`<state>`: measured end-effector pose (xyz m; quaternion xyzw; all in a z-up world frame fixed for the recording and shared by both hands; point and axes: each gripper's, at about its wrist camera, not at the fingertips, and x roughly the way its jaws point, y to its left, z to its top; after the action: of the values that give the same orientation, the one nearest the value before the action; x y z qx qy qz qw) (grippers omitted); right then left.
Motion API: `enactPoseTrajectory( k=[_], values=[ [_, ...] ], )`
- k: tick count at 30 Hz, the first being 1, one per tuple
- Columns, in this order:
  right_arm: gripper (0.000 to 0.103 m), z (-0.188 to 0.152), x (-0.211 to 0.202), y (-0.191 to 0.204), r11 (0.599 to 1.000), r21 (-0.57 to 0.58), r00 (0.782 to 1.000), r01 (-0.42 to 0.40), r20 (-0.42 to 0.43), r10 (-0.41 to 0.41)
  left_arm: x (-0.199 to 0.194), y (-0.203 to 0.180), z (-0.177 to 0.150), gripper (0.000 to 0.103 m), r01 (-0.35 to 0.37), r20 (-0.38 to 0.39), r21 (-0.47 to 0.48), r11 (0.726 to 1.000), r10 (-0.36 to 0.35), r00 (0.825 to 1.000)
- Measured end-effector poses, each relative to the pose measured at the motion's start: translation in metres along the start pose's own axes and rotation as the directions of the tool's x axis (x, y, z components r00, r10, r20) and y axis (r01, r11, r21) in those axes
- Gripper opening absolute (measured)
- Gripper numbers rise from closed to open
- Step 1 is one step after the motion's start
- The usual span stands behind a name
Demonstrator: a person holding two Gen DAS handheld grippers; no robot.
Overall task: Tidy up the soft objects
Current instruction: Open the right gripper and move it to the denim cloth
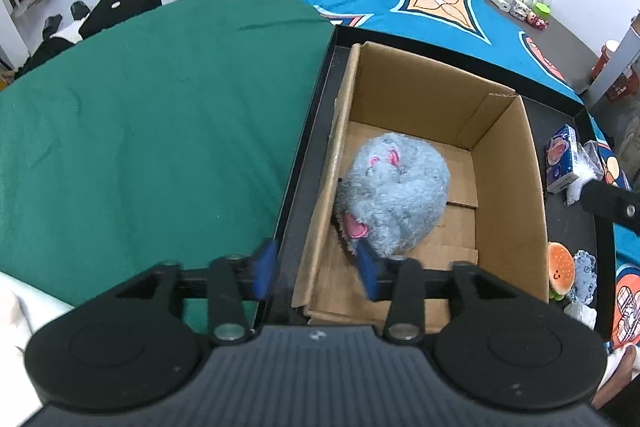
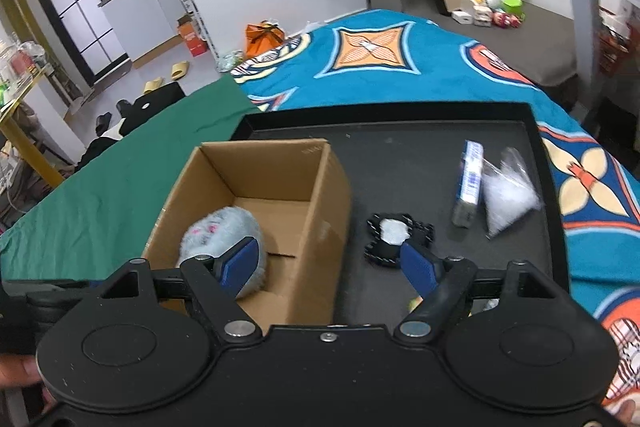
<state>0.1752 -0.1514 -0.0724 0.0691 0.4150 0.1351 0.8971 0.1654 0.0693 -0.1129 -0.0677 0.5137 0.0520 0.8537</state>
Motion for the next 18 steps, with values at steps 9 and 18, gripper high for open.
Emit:
enactPoseTrajectory(
  k=[9, 18],
  values=[
    [0.084, -0.024, -0.009, -0.031, 0.998, 0.048, 0.999, 0.047, -0.017, -0.046, -0.005, -0.008, -0.002, 0.067, -0.021, 0.029, 0.033, 0.999, 0.020, 0.999],
    [0.083, -0.047, -0.008, -0.064, 0.992, 0.106, 0.997, 0.067, -0.048, -0.062, -0.013, -0.016, -0.005, 0.072, -0.050, 0.075, 0.076, 0.996, 0.044, 0.996]
  ],
)
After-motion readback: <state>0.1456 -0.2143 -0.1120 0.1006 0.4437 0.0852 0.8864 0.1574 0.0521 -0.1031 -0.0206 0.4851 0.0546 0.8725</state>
